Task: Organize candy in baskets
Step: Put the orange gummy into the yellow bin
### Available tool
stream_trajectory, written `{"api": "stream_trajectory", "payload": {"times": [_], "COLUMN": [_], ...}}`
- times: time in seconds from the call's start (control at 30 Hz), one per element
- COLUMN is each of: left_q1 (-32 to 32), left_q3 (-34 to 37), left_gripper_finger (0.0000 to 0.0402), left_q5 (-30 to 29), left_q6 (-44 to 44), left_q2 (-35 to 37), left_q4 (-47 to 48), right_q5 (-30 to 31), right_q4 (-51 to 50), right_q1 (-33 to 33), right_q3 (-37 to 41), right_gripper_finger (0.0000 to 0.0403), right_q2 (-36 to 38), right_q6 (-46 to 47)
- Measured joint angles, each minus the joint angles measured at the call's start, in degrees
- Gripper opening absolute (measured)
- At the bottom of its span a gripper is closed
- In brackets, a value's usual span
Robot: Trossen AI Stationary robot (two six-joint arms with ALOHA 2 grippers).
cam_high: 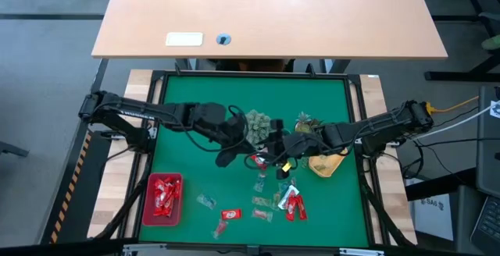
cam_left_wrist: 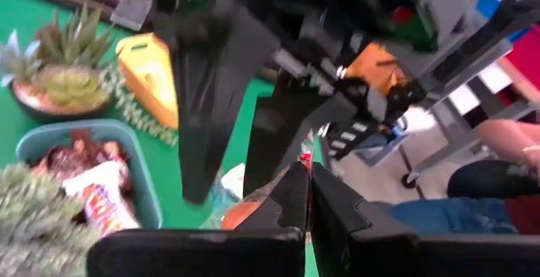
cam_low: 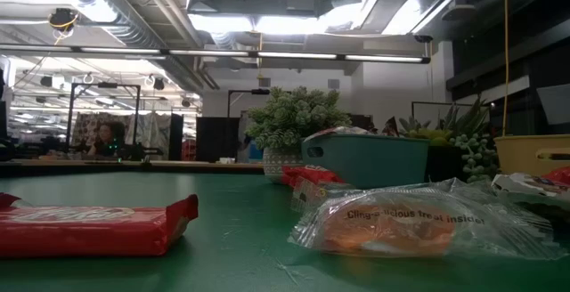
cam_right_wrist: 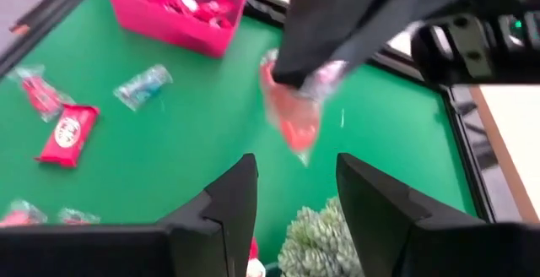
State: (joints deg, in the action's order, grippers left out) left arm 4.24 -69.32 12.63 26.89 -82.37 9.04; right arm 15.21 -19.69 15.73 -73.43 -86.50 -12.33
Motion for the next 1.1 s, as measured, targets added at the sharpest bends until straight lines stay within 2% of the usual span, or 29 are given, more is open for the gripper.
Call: {"api": "stream_trajectory", "payload": {"times": [0.43, 0.9, 1.1], "left_q1": [0.67, 0.67, 0.71], "left_q3": [0.0, 0.0, 0.0], "left_gripper_finger": [0.0, 0.0, 0.0], "left_q5": [-0.07, -1.61, -2.9], "left_q6": [-0.02, -0.04, -0.17], "left_q2": [0.0, 0.0, 0.0], "left_q4": [-2.91, -2.91, -2.65], "right_q5": [-0.87, -4.75, -4.74], "right_q4": [5.37, 5.23, 4.78], "right_q1": [0.04, -0.02, -0.02], "right_q3": [0.0, 0.0, 0.0], "right_gripper_finger": [0.0158, 0.0027, 0.0008], "right_q2": [0.0, 0.0, 0.0], "right_q6": [-1.72, -3.38, -3.4]}}
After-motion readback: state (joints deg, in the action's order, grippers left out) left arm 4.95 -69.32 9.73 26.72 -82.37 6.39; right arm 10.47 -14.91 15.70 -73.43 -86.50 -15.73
